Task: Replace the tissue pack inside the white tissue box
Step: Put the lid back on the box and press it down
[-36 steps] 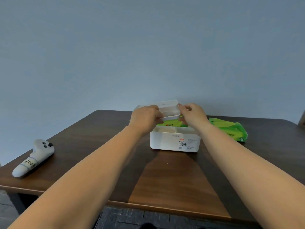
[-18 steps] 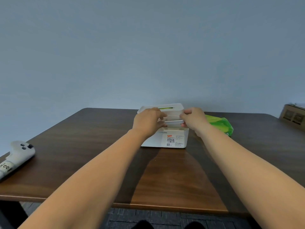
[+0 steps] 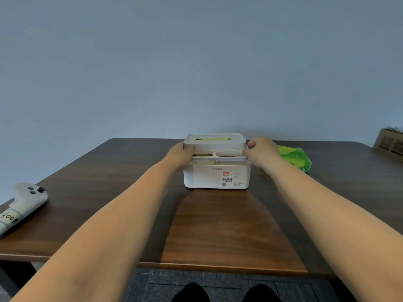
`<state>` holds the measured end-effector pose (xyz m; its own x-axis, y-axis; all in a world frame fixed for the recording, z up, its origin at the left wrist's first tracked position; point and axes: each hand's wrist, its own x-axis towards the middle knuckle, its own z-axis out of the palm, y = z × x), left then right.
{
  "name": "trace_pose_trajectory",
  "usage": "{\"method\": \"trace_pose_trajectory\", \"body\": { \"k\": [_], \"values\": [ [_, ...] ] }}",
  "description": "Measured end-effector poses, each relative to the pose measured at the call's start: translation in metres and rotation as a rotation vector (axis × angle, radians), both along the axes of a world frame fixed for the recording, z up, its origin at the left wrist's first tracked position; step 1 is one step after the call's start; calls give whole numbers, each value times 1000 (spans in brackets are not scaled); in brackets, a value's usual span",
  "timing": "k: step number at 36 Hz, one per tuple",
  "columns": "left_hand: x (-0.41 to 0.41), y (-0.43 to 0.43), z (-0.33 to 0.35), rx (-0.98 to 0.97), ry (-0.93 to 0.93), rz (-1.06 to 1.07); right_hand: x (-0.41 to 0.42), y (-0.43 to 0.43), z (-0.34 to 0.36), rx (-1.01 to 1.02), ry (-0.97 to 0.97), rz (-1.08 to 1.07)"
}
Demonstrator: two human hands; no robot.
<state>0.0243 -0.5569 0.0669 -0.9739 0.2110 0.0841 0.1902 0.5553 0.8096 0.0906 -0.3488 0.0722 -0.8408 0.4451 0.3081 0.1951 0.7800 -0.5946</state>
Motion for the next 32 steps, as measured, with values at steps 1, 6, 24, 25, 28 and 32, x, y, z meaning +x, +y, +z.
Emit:
{"method": "trace_pose_trajectory", "body": {
  "k": [1, 6, 24, 25, 28, 32],
  "values": [
    [0, 1, -1, 18, 5, -2, 1, 0, 0, 11, -7, -3],
    [-1, 1, -5, 55, 34, 2, 3, 2, -2, 27, -5, -2],
    [6, 0, -4, -27, 72, -8, 7, 9, -9, -8, 14, 42],
    [5, 1, -4, -27, 74, -7, 7, 9, -8, -19, -5, 37],
    [2, 1, -2, -19, 75, 3, 5, 10, -6, -42, -24, 23],
    [-6, 4, 0, -24, 84, 6, -5, 14, -7, -110, 15, 65]
  ]
}}
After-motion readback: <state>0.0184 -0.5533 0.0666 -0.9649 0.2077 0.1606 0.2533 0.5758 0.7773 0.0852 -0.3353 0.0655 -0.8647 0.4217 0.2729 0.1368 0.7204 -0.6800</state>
